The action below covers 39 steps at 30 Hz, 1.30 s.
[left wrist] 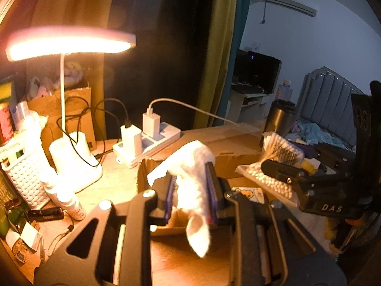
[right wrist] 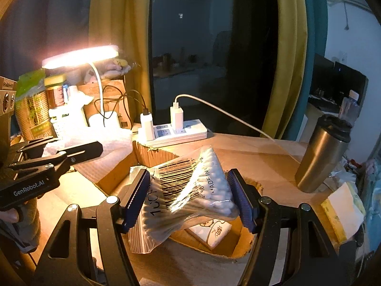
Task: Organize soft objects
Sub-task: 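Carry the tissue and swab bag over the box and release both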
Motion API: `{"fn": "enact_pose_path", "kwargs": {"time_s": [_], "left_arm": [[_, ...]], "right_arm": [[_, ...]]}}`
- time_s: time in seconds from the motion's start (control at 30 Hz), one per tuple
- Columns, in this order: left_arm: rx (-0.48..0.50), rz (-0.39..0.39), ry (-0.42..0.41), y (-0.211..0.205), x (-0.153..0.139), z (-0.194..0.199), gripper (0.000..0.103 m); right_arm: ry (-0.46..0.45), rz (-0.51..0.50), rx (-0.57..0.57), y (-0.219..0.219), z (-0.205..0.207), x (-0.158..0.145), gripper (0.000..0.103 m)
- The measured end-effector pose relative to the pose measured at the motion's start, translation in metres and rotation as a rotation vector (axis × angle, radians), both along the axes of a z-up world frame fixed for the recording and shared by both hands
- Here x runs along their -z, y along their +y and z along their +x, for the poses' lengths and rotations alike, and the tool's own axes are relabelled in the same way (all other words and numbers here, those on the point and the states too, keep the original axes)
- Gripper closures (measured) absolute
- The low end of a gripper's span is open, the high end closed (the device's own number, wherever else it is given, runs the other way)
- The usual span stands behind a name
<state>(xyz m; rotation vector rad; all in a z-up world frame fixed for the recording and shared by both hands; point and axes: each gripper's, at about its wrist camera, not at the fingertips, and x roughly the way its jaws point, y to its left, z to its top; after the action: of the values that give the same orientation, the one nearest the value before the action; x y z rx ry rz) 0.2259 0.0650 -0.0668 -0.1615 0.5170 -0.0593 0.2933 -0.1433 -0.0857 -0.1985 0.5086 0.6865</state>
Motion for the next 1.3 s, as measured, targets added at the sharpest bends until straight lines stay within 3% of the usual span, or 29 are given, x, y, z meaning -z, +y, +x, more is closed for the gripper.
{"fn": "enact_pose_path", "kwargs": {"time_s": [0.87, 1.03, 1.3], "left_arm": [[0.029, -0.027, 0.211, 0.001, 0.080, 0.056, 0.075], [0.029, -0.001, 0.224, -0.002, 0.082, 0.056, 0.067], [0.011, 0.010, 0.258, -0.001, 0.085, 0.059, 0.065]], "right_arm": [[0.180, -0.046, -0.048, 0.032, 0.049, 0.066, 0.032], [0.195, -0.039, -0.034, 0.030, 0.052, 0.067, 0.032], [0.169, -0.030, -0.001, 0.020, 0.044, 0.054, 0.030]]}}
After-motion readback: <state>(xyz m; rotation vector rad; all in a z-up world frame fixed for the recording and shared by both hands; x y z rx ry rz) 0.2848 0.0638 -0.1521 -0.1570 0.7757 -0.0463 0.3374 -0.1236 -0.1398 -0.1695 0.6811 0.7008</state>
